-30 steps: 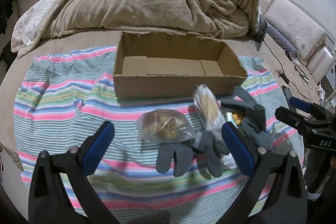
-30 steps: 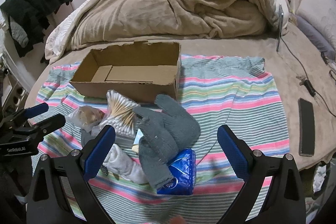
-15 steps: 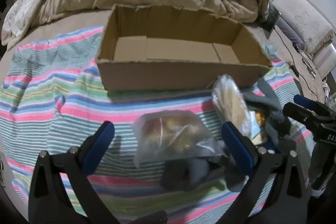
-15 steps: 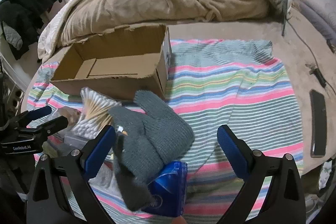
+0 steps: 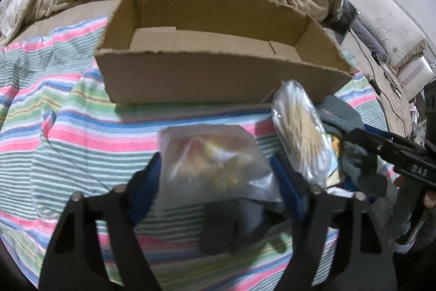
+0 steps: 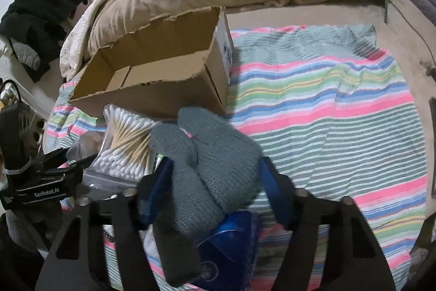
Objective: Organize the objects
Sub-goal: 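Grasp the clear snack bag with the left tool while the right tool grasps the grey glove, then carry the snack bag and grey glove into the cardboard box with both tools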
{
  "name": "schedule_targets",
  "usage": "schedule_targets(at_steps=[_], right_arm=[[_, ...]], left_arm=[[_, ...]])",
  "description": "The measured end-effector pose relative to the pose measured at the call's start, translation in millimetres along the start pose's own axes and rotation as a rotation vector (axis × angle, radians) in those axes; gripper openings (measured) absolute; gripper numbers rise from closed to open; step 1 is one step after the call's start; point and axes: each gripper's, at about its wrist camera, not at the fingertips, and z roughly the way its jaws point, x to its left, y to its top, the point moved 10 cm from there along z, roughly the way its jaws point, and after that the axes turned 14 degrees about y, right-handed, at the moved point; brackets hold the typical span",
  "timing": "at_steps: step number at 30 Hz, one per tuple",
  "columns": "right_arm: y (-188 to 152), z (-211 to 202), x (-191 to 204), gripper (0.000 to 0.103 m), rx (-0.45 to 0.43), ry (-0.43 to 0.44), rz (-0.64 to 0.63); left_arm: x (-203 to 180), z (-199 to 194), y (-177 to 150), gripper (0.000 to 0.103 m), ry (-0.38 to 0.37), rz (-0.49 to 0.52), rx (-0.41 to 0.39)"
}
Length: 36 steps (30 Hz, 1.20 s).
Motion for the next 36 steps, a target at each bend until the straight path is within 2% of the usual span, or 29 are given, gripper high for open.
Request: schedule_targets(at_steps=[2, 6, 10, 24, 36], right_arm=[[1.6, -4.7, 2.2, 0.046, -0.01, -0.005, -0.013], [3.4, -13.3, 9.0, 0.031, -0.027, -0.008, -0.042], [7.5, -25.3, 11.8, 0.007, -0.054, -0.027, -0.058], [24.6, -64.7, 36.2, 0.007, -0.126, -0.02, -0.112], [69.3, -102.6, 65.6, 0.007, -0.224, -0.01, -0.213]], left_arm=[[-0.2, -5.4, 1.2, 0.063, -0.007, -0.001, -0.016], [-4.0, -11.9, 3.3, 0.058, -0.035, -0.002, -0.037], [-6.1, -19.5, 3.0, 0.057, -0.066, -0.009, -0.051], [4.1, -79.8, 19.3, 0.057, -0.081, -0.024, -0.171], [2.0, -113.6, 49.1, 0.057, -0.08, -0.004, -0.266]])
